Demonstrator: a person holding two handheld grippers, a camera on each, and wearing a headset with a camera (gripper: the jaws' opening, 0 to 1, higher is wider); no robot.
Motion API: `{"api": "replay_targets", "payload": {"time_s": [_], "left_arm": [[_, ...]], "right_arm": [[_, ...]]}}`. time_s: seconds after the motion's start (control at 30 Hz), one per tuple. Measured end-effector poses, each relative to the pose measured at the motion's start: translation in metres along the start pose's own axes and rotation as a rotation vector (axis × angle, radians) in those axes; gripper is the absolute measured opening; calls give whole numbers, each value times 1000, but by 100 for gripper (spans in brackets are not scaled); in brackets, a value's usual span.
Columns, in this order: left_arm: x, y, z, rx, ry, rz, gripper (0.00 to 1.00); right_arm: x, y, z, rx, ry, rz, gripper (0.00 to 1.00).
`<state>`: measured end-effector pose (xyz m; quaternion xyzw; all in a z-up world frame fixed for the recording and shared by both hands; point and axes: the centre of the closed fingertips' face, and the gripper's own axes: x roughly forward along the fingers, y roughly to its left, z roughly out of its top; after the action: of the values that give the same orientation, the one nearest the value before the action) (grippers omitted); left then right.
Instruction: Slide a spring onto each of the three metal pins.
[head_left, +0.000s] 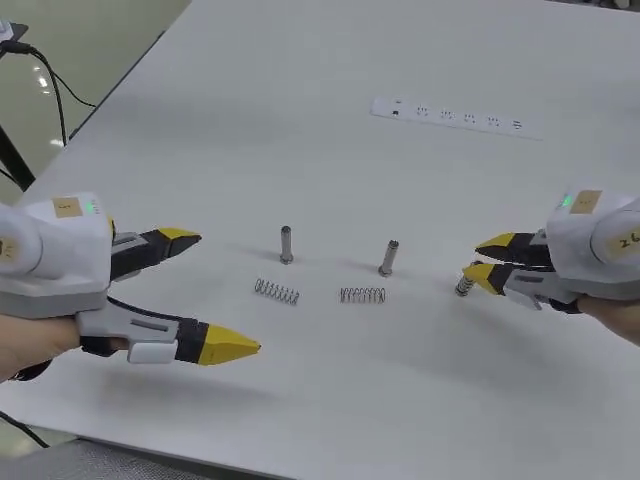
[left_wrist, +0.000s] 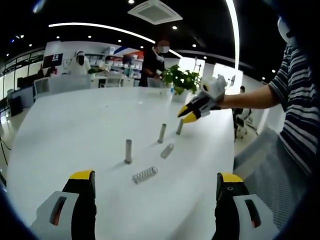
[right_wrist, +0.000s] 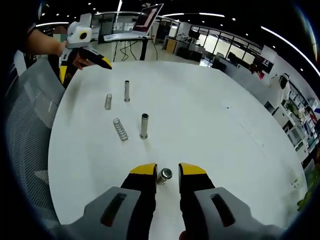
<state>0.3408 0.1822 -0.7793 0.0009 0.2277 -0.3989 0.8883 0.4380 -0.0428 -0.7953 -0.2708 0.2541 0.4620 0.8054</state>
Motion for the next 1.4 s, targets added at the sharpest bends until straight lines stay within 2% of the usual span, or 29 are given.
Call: {"api": "replay_targets", "payload": {"time_s": [0.33, 0.47, 0.77, 0.97, 1.13, 1.3, 1.4], "left_arm": [[1, 0, 2, -3, -5, 2, 98], [1, 0, 2, -3, -5, 2, 98], [-1, 1, 5, 0, -11, 6, 98], [0, 1, 4, 0, -11, 6, 98], [0, 0, 3, 2, -8, 1, 98], [-2, -1, 3, 4, -6, -1, 98], [-2, -1, 2, 8, -4, -2, 98]], "right_arm": [[-23, -6, 8, 266, -150, -24, 16], [-26, -3, 6, 278, -156, -23, 16], [-26, 21, 7, 295, -167, 17, 17], [-23, 33, 13, 270, -167, 45, 17], [-15, 45, 24, 202, -154, 95, 19], [-3, 65, 34, 61, -108, 188, 19], [4, 74, 38, -14, -84, 216, 19]]}}
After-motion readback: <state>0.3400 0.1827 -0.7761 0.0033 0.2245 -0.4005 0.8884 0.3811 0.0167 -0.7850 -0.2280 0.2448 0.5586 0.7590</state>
